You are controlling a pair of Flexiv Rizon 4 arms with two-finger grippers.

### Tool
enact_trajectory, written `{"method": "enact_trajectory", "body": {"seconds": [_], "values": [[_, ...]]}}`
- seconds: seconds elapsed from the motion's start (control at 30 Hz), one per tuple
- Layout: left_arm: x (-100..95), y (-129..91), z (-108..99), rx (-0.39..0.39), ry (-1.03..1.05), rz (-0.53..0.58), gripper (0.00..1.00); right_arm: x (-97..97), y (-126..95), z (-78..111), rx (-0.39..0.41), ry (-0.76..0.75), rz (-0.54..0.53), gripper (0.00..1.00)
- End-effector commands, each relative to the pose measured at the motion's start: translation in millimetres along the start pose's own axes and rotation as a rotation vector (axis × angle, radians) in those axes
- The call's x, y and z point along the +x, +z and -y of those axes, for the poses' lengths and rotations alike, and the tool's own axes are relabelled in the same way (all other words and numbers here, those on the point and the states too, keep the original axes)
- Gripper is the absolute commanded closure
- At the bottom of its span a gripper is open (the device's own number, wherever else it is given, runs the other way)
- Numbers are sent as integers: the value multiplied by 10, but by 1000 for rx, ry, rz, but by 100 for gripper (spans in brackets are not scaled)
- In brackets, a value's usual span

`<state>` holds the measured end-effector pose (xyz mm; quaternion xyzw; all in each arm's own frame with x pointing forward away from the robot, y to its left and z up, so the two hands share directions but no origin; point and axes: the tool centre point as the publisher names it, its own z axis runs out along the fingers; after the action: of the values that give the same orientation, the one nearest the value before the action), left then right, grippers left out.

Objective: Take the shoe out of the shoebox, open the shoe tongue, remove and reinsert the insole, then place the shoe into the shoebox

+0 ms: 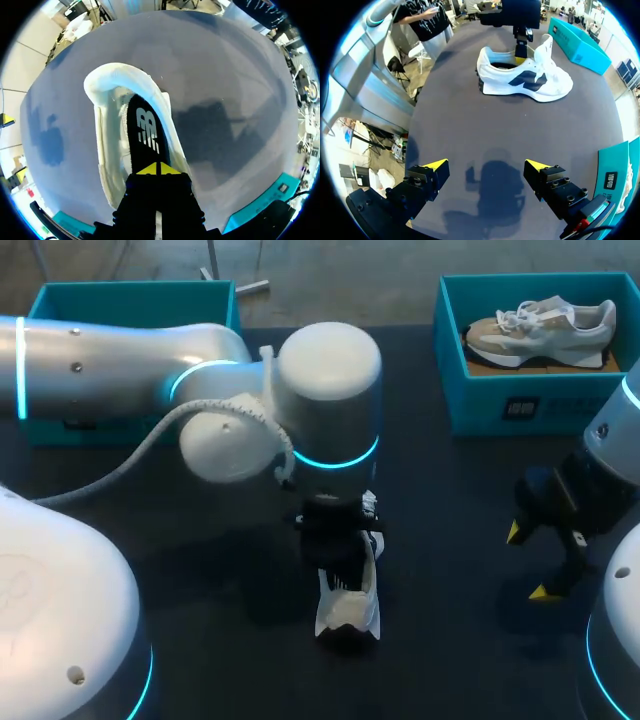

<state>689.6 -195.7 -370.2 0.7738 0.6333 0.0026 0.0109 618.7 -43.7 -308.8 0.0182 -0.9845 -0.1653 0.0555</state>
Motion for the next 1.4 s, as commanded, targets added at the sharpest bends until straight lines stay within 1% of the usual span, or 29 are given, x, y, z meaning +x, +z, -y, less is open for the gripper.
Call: {"method": "enact_trajectory", "body": {"seconds": [0.03,0.23,0.4,0.43,0.5,0.57,0.67,0.83,1.03,1.13,1.23,1.33,1.4], "values": [[-144,89,-43,32,30,-106,100,11,5,-1,2,1,2,0],[-108,304,33,71,56,-177,100,11,5,-1,2,1,2,0],[-30,482,130,70,41,-203,100,11,5,-1,2,1,2,0],[-8,510,148,64,25,-181,100,11,5,-1,2,1,2,0],[30,567,197,24,-11,-137,100,11,5,-1,2,1,2,0],[49,621,231,19,-53,-81,100,11,5,-1,2,1,2,0],[37,640,237,28,-126,3,100,11,5,-1,2,1,2,0],[-62,533,206,15,-204,103,100,11,5,-1,2,1,2,0],[-144,435,155,-11,-239,158,100,11,5,-1,2,1,2,0],[-168,348,133,-18,-257,188,100,11,5,-1,2,1,2,0],[-198,227,128,-34,-253,212,100,11,5,-1,2,1,2,0],[-222,88,182,-50,-226,212,100,11,5,-1,2,1,2,0],[-237,20,230,-46,-202,202,100,11,5,-1,2,1,2,0]]}}
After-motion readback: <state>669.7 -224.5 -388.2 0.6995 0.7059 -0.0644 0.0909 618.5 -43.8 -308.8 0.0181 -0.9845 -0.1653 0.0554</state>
